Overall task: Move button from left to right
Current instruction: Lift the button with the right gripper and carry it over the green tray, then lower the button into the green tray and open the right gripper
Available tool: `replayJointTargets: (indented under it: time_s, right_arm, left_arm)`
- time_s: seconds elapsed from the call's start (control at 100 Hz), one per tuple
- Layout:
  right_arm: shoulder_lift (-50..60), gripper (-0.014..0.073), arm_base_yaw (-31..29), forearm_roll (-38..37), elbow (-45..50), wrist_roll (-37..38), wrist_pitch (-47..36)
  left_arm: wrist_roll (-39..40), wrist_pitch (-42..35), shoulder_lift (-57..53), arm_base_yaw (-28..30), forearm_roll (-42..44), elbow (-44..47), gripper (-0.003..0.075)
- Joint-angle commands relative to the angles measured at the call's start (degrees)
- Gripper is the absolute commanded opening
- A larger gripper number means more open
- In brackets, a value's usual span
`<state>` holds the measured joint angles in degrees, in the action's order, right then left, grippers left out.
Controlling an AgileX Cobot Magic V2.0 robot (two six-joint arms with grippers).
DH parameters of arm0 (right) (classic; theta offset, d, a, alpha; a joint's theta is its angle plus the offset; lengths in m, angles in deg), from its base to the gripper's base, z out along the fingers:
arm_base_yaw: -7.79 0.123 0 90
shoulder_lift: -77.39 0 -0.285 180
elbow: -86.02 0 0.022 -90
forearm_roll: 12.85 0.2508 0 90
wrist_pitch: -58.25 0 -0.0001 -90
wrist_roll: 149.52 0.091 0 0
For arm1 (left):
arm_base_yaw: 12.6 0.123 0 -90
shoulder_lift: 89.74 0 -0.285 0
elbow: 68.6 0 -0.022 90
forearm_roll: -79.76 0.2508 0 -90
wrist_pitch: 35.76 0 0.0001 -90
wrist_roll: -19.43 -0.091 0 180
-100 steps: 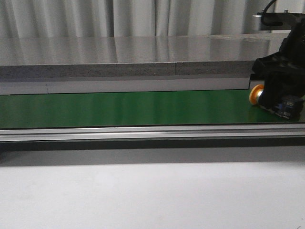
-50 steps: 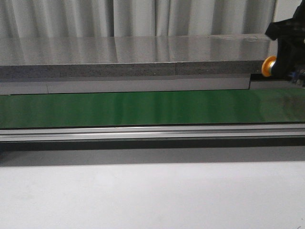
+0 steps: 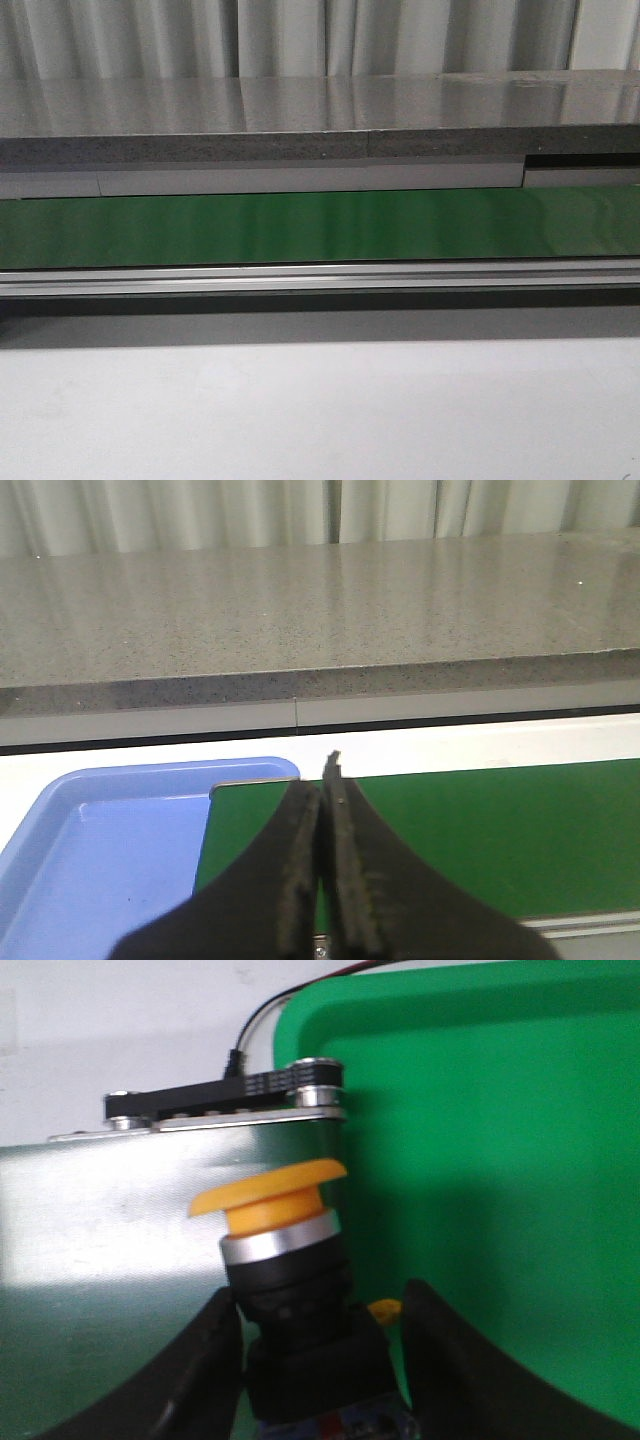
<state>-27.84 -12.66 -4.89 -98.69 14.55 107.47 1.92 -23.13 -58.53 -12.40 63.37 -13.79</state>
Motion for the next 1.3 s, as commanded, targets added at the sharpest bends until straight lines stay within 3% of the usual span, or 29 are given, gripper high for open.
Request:
replayJointTargets:
  time_s: [0.0,0.66,1.29]
  right_arm:
    - [1.82,0.0245,-1.91,0.09,-2.01,-0.61,-3.46]
    - [-8.53,0.0245,-5.29,-3.52,-2.01,-0.61,-11.06]
    - [-12.92,0.0250,-5.55,-3.00,-2.01,-0.61,-9.94]
  left_arm:
    - [0.18,-4.18,0.21,-0.52,-0.63,-1.63,-0.0020]
    - [0.18,-4.18,0.21,-0.52,-0.63,-1.63,-0.0020]
    - [0.18,-4.18,0.21,-0.42,-0.63,-1.63,-0.0020]
